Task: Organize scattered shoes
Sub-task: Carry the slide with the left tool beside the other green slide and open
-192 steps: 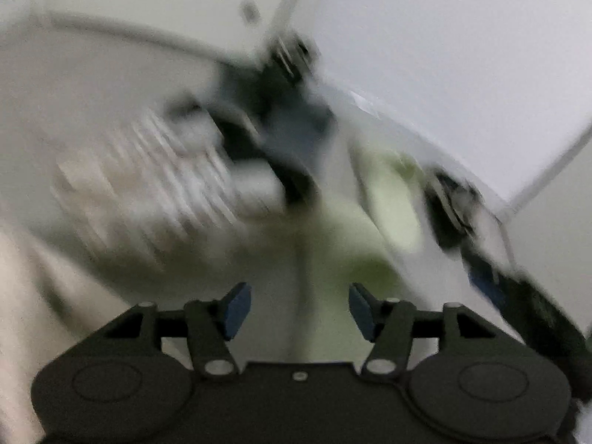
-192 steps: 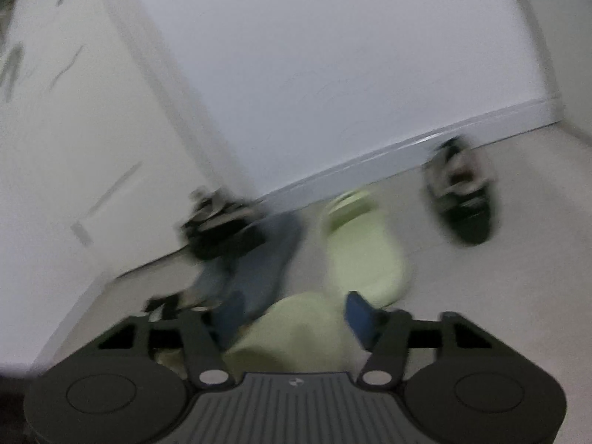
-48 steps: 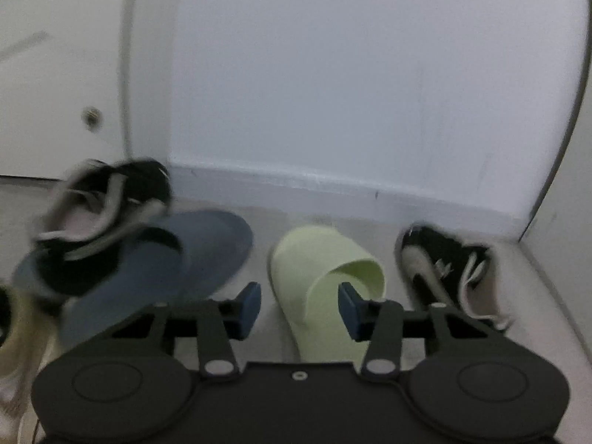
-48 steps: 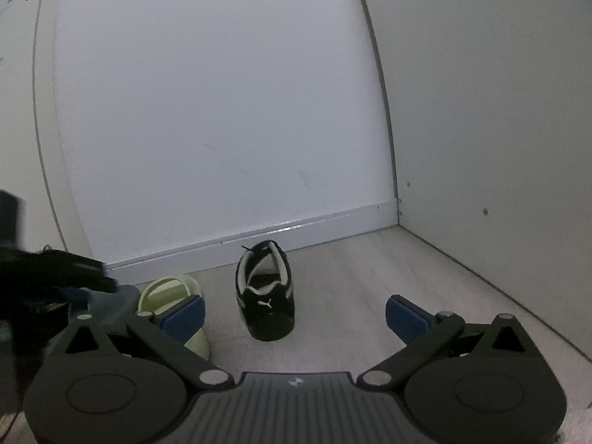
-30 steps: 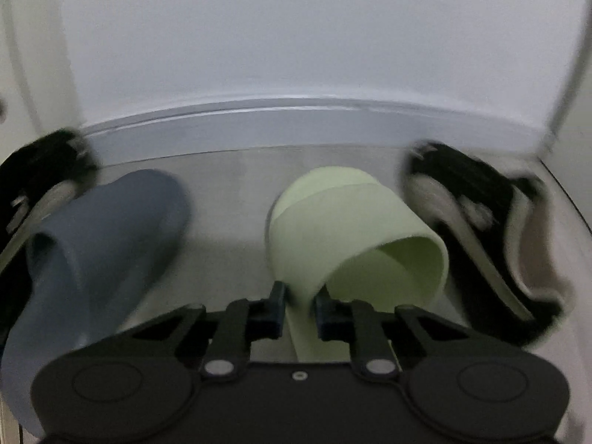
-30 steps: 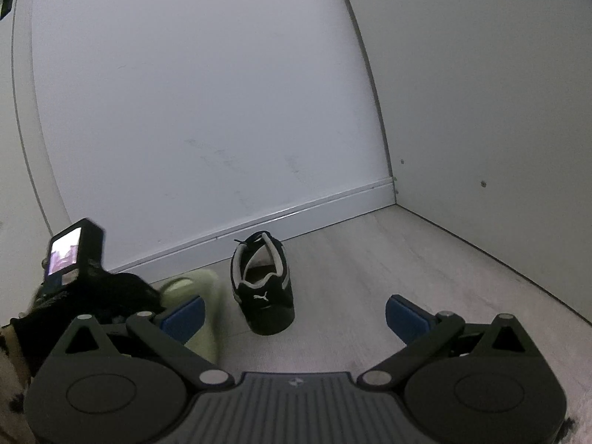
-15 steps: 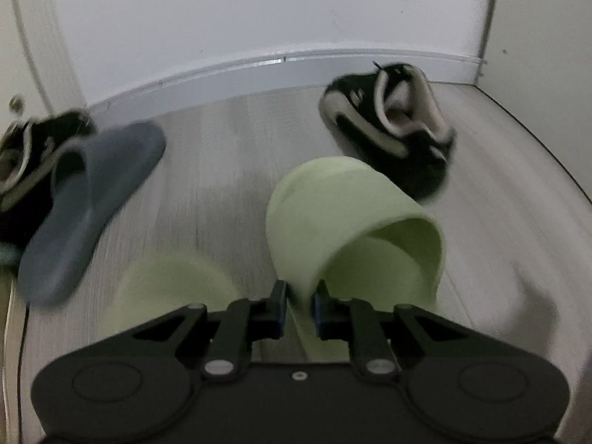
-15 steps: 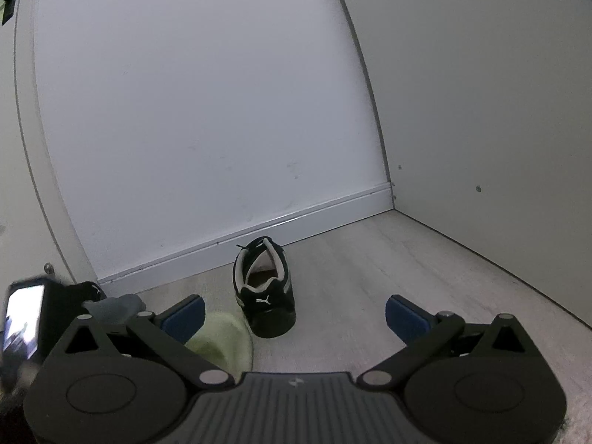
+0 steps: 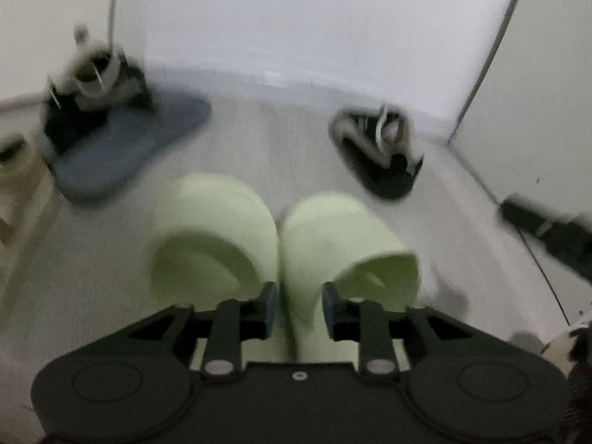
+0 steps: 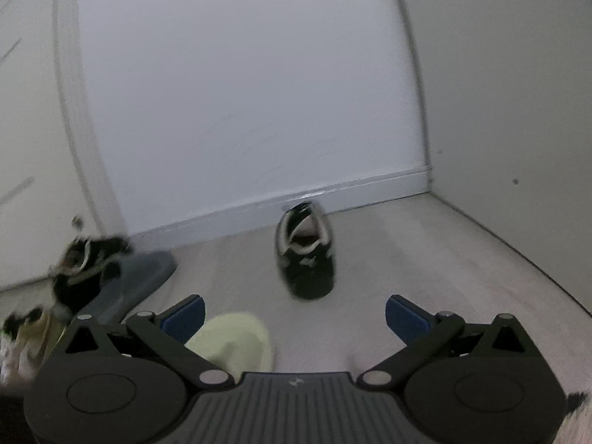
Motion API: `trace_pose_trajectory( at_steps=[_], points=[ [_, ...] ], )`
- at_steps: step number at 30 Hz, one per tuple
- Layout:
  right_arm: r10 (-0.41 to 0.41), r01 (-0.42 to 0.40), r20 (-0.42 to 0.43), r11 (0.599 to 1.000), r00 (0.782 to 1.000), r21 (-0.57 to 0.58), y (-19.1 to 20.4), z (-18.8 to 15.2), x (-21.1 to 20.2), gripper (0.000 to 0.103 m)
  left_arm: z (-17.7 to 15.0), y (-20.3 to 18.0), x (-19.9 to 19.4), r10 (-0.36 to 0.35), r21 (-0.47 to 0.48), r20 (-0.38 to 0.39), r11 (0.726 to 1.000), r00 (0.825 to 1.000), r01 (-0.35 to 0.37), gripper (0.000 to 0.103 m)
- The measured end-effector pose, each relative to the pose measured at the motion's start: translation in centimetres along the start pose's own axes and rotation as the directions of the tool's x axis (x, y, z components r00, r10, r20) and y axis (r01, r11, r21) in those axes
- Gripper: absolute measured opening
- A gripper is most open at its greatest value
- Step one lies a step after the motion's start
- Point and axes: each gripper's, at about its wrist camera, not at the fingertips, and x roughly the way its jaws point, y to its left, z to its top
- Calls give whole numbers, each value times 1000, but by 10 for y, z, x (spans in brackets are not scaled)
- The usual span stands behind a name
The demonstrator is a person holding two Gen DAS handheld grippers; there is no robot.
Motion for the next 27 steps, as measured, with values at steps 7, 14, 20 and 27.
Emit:
trace_pose_trajectory(
  at_steps=[7,14,20,27],
  points=[
    [-22,-62,-248,943,969,-326,79,-53,12,101,-14,80,-58,129,-178,125,978,984,-105,57],
    [-86,-89,-306,851,948,-517,125,-89,16,101,-14,96,-49,89,-281,123,958,988,-51,57],
    [-206,13,-257,803,944,-596,113,-90,23,99,-17,80,-44,69,-212,121,976,990,-43,57],
    [-380,228,-115,741,918,-631,87,-77,30,76,-20,93,-40,75,-284,116,958,990,-40,57]
  ],
)
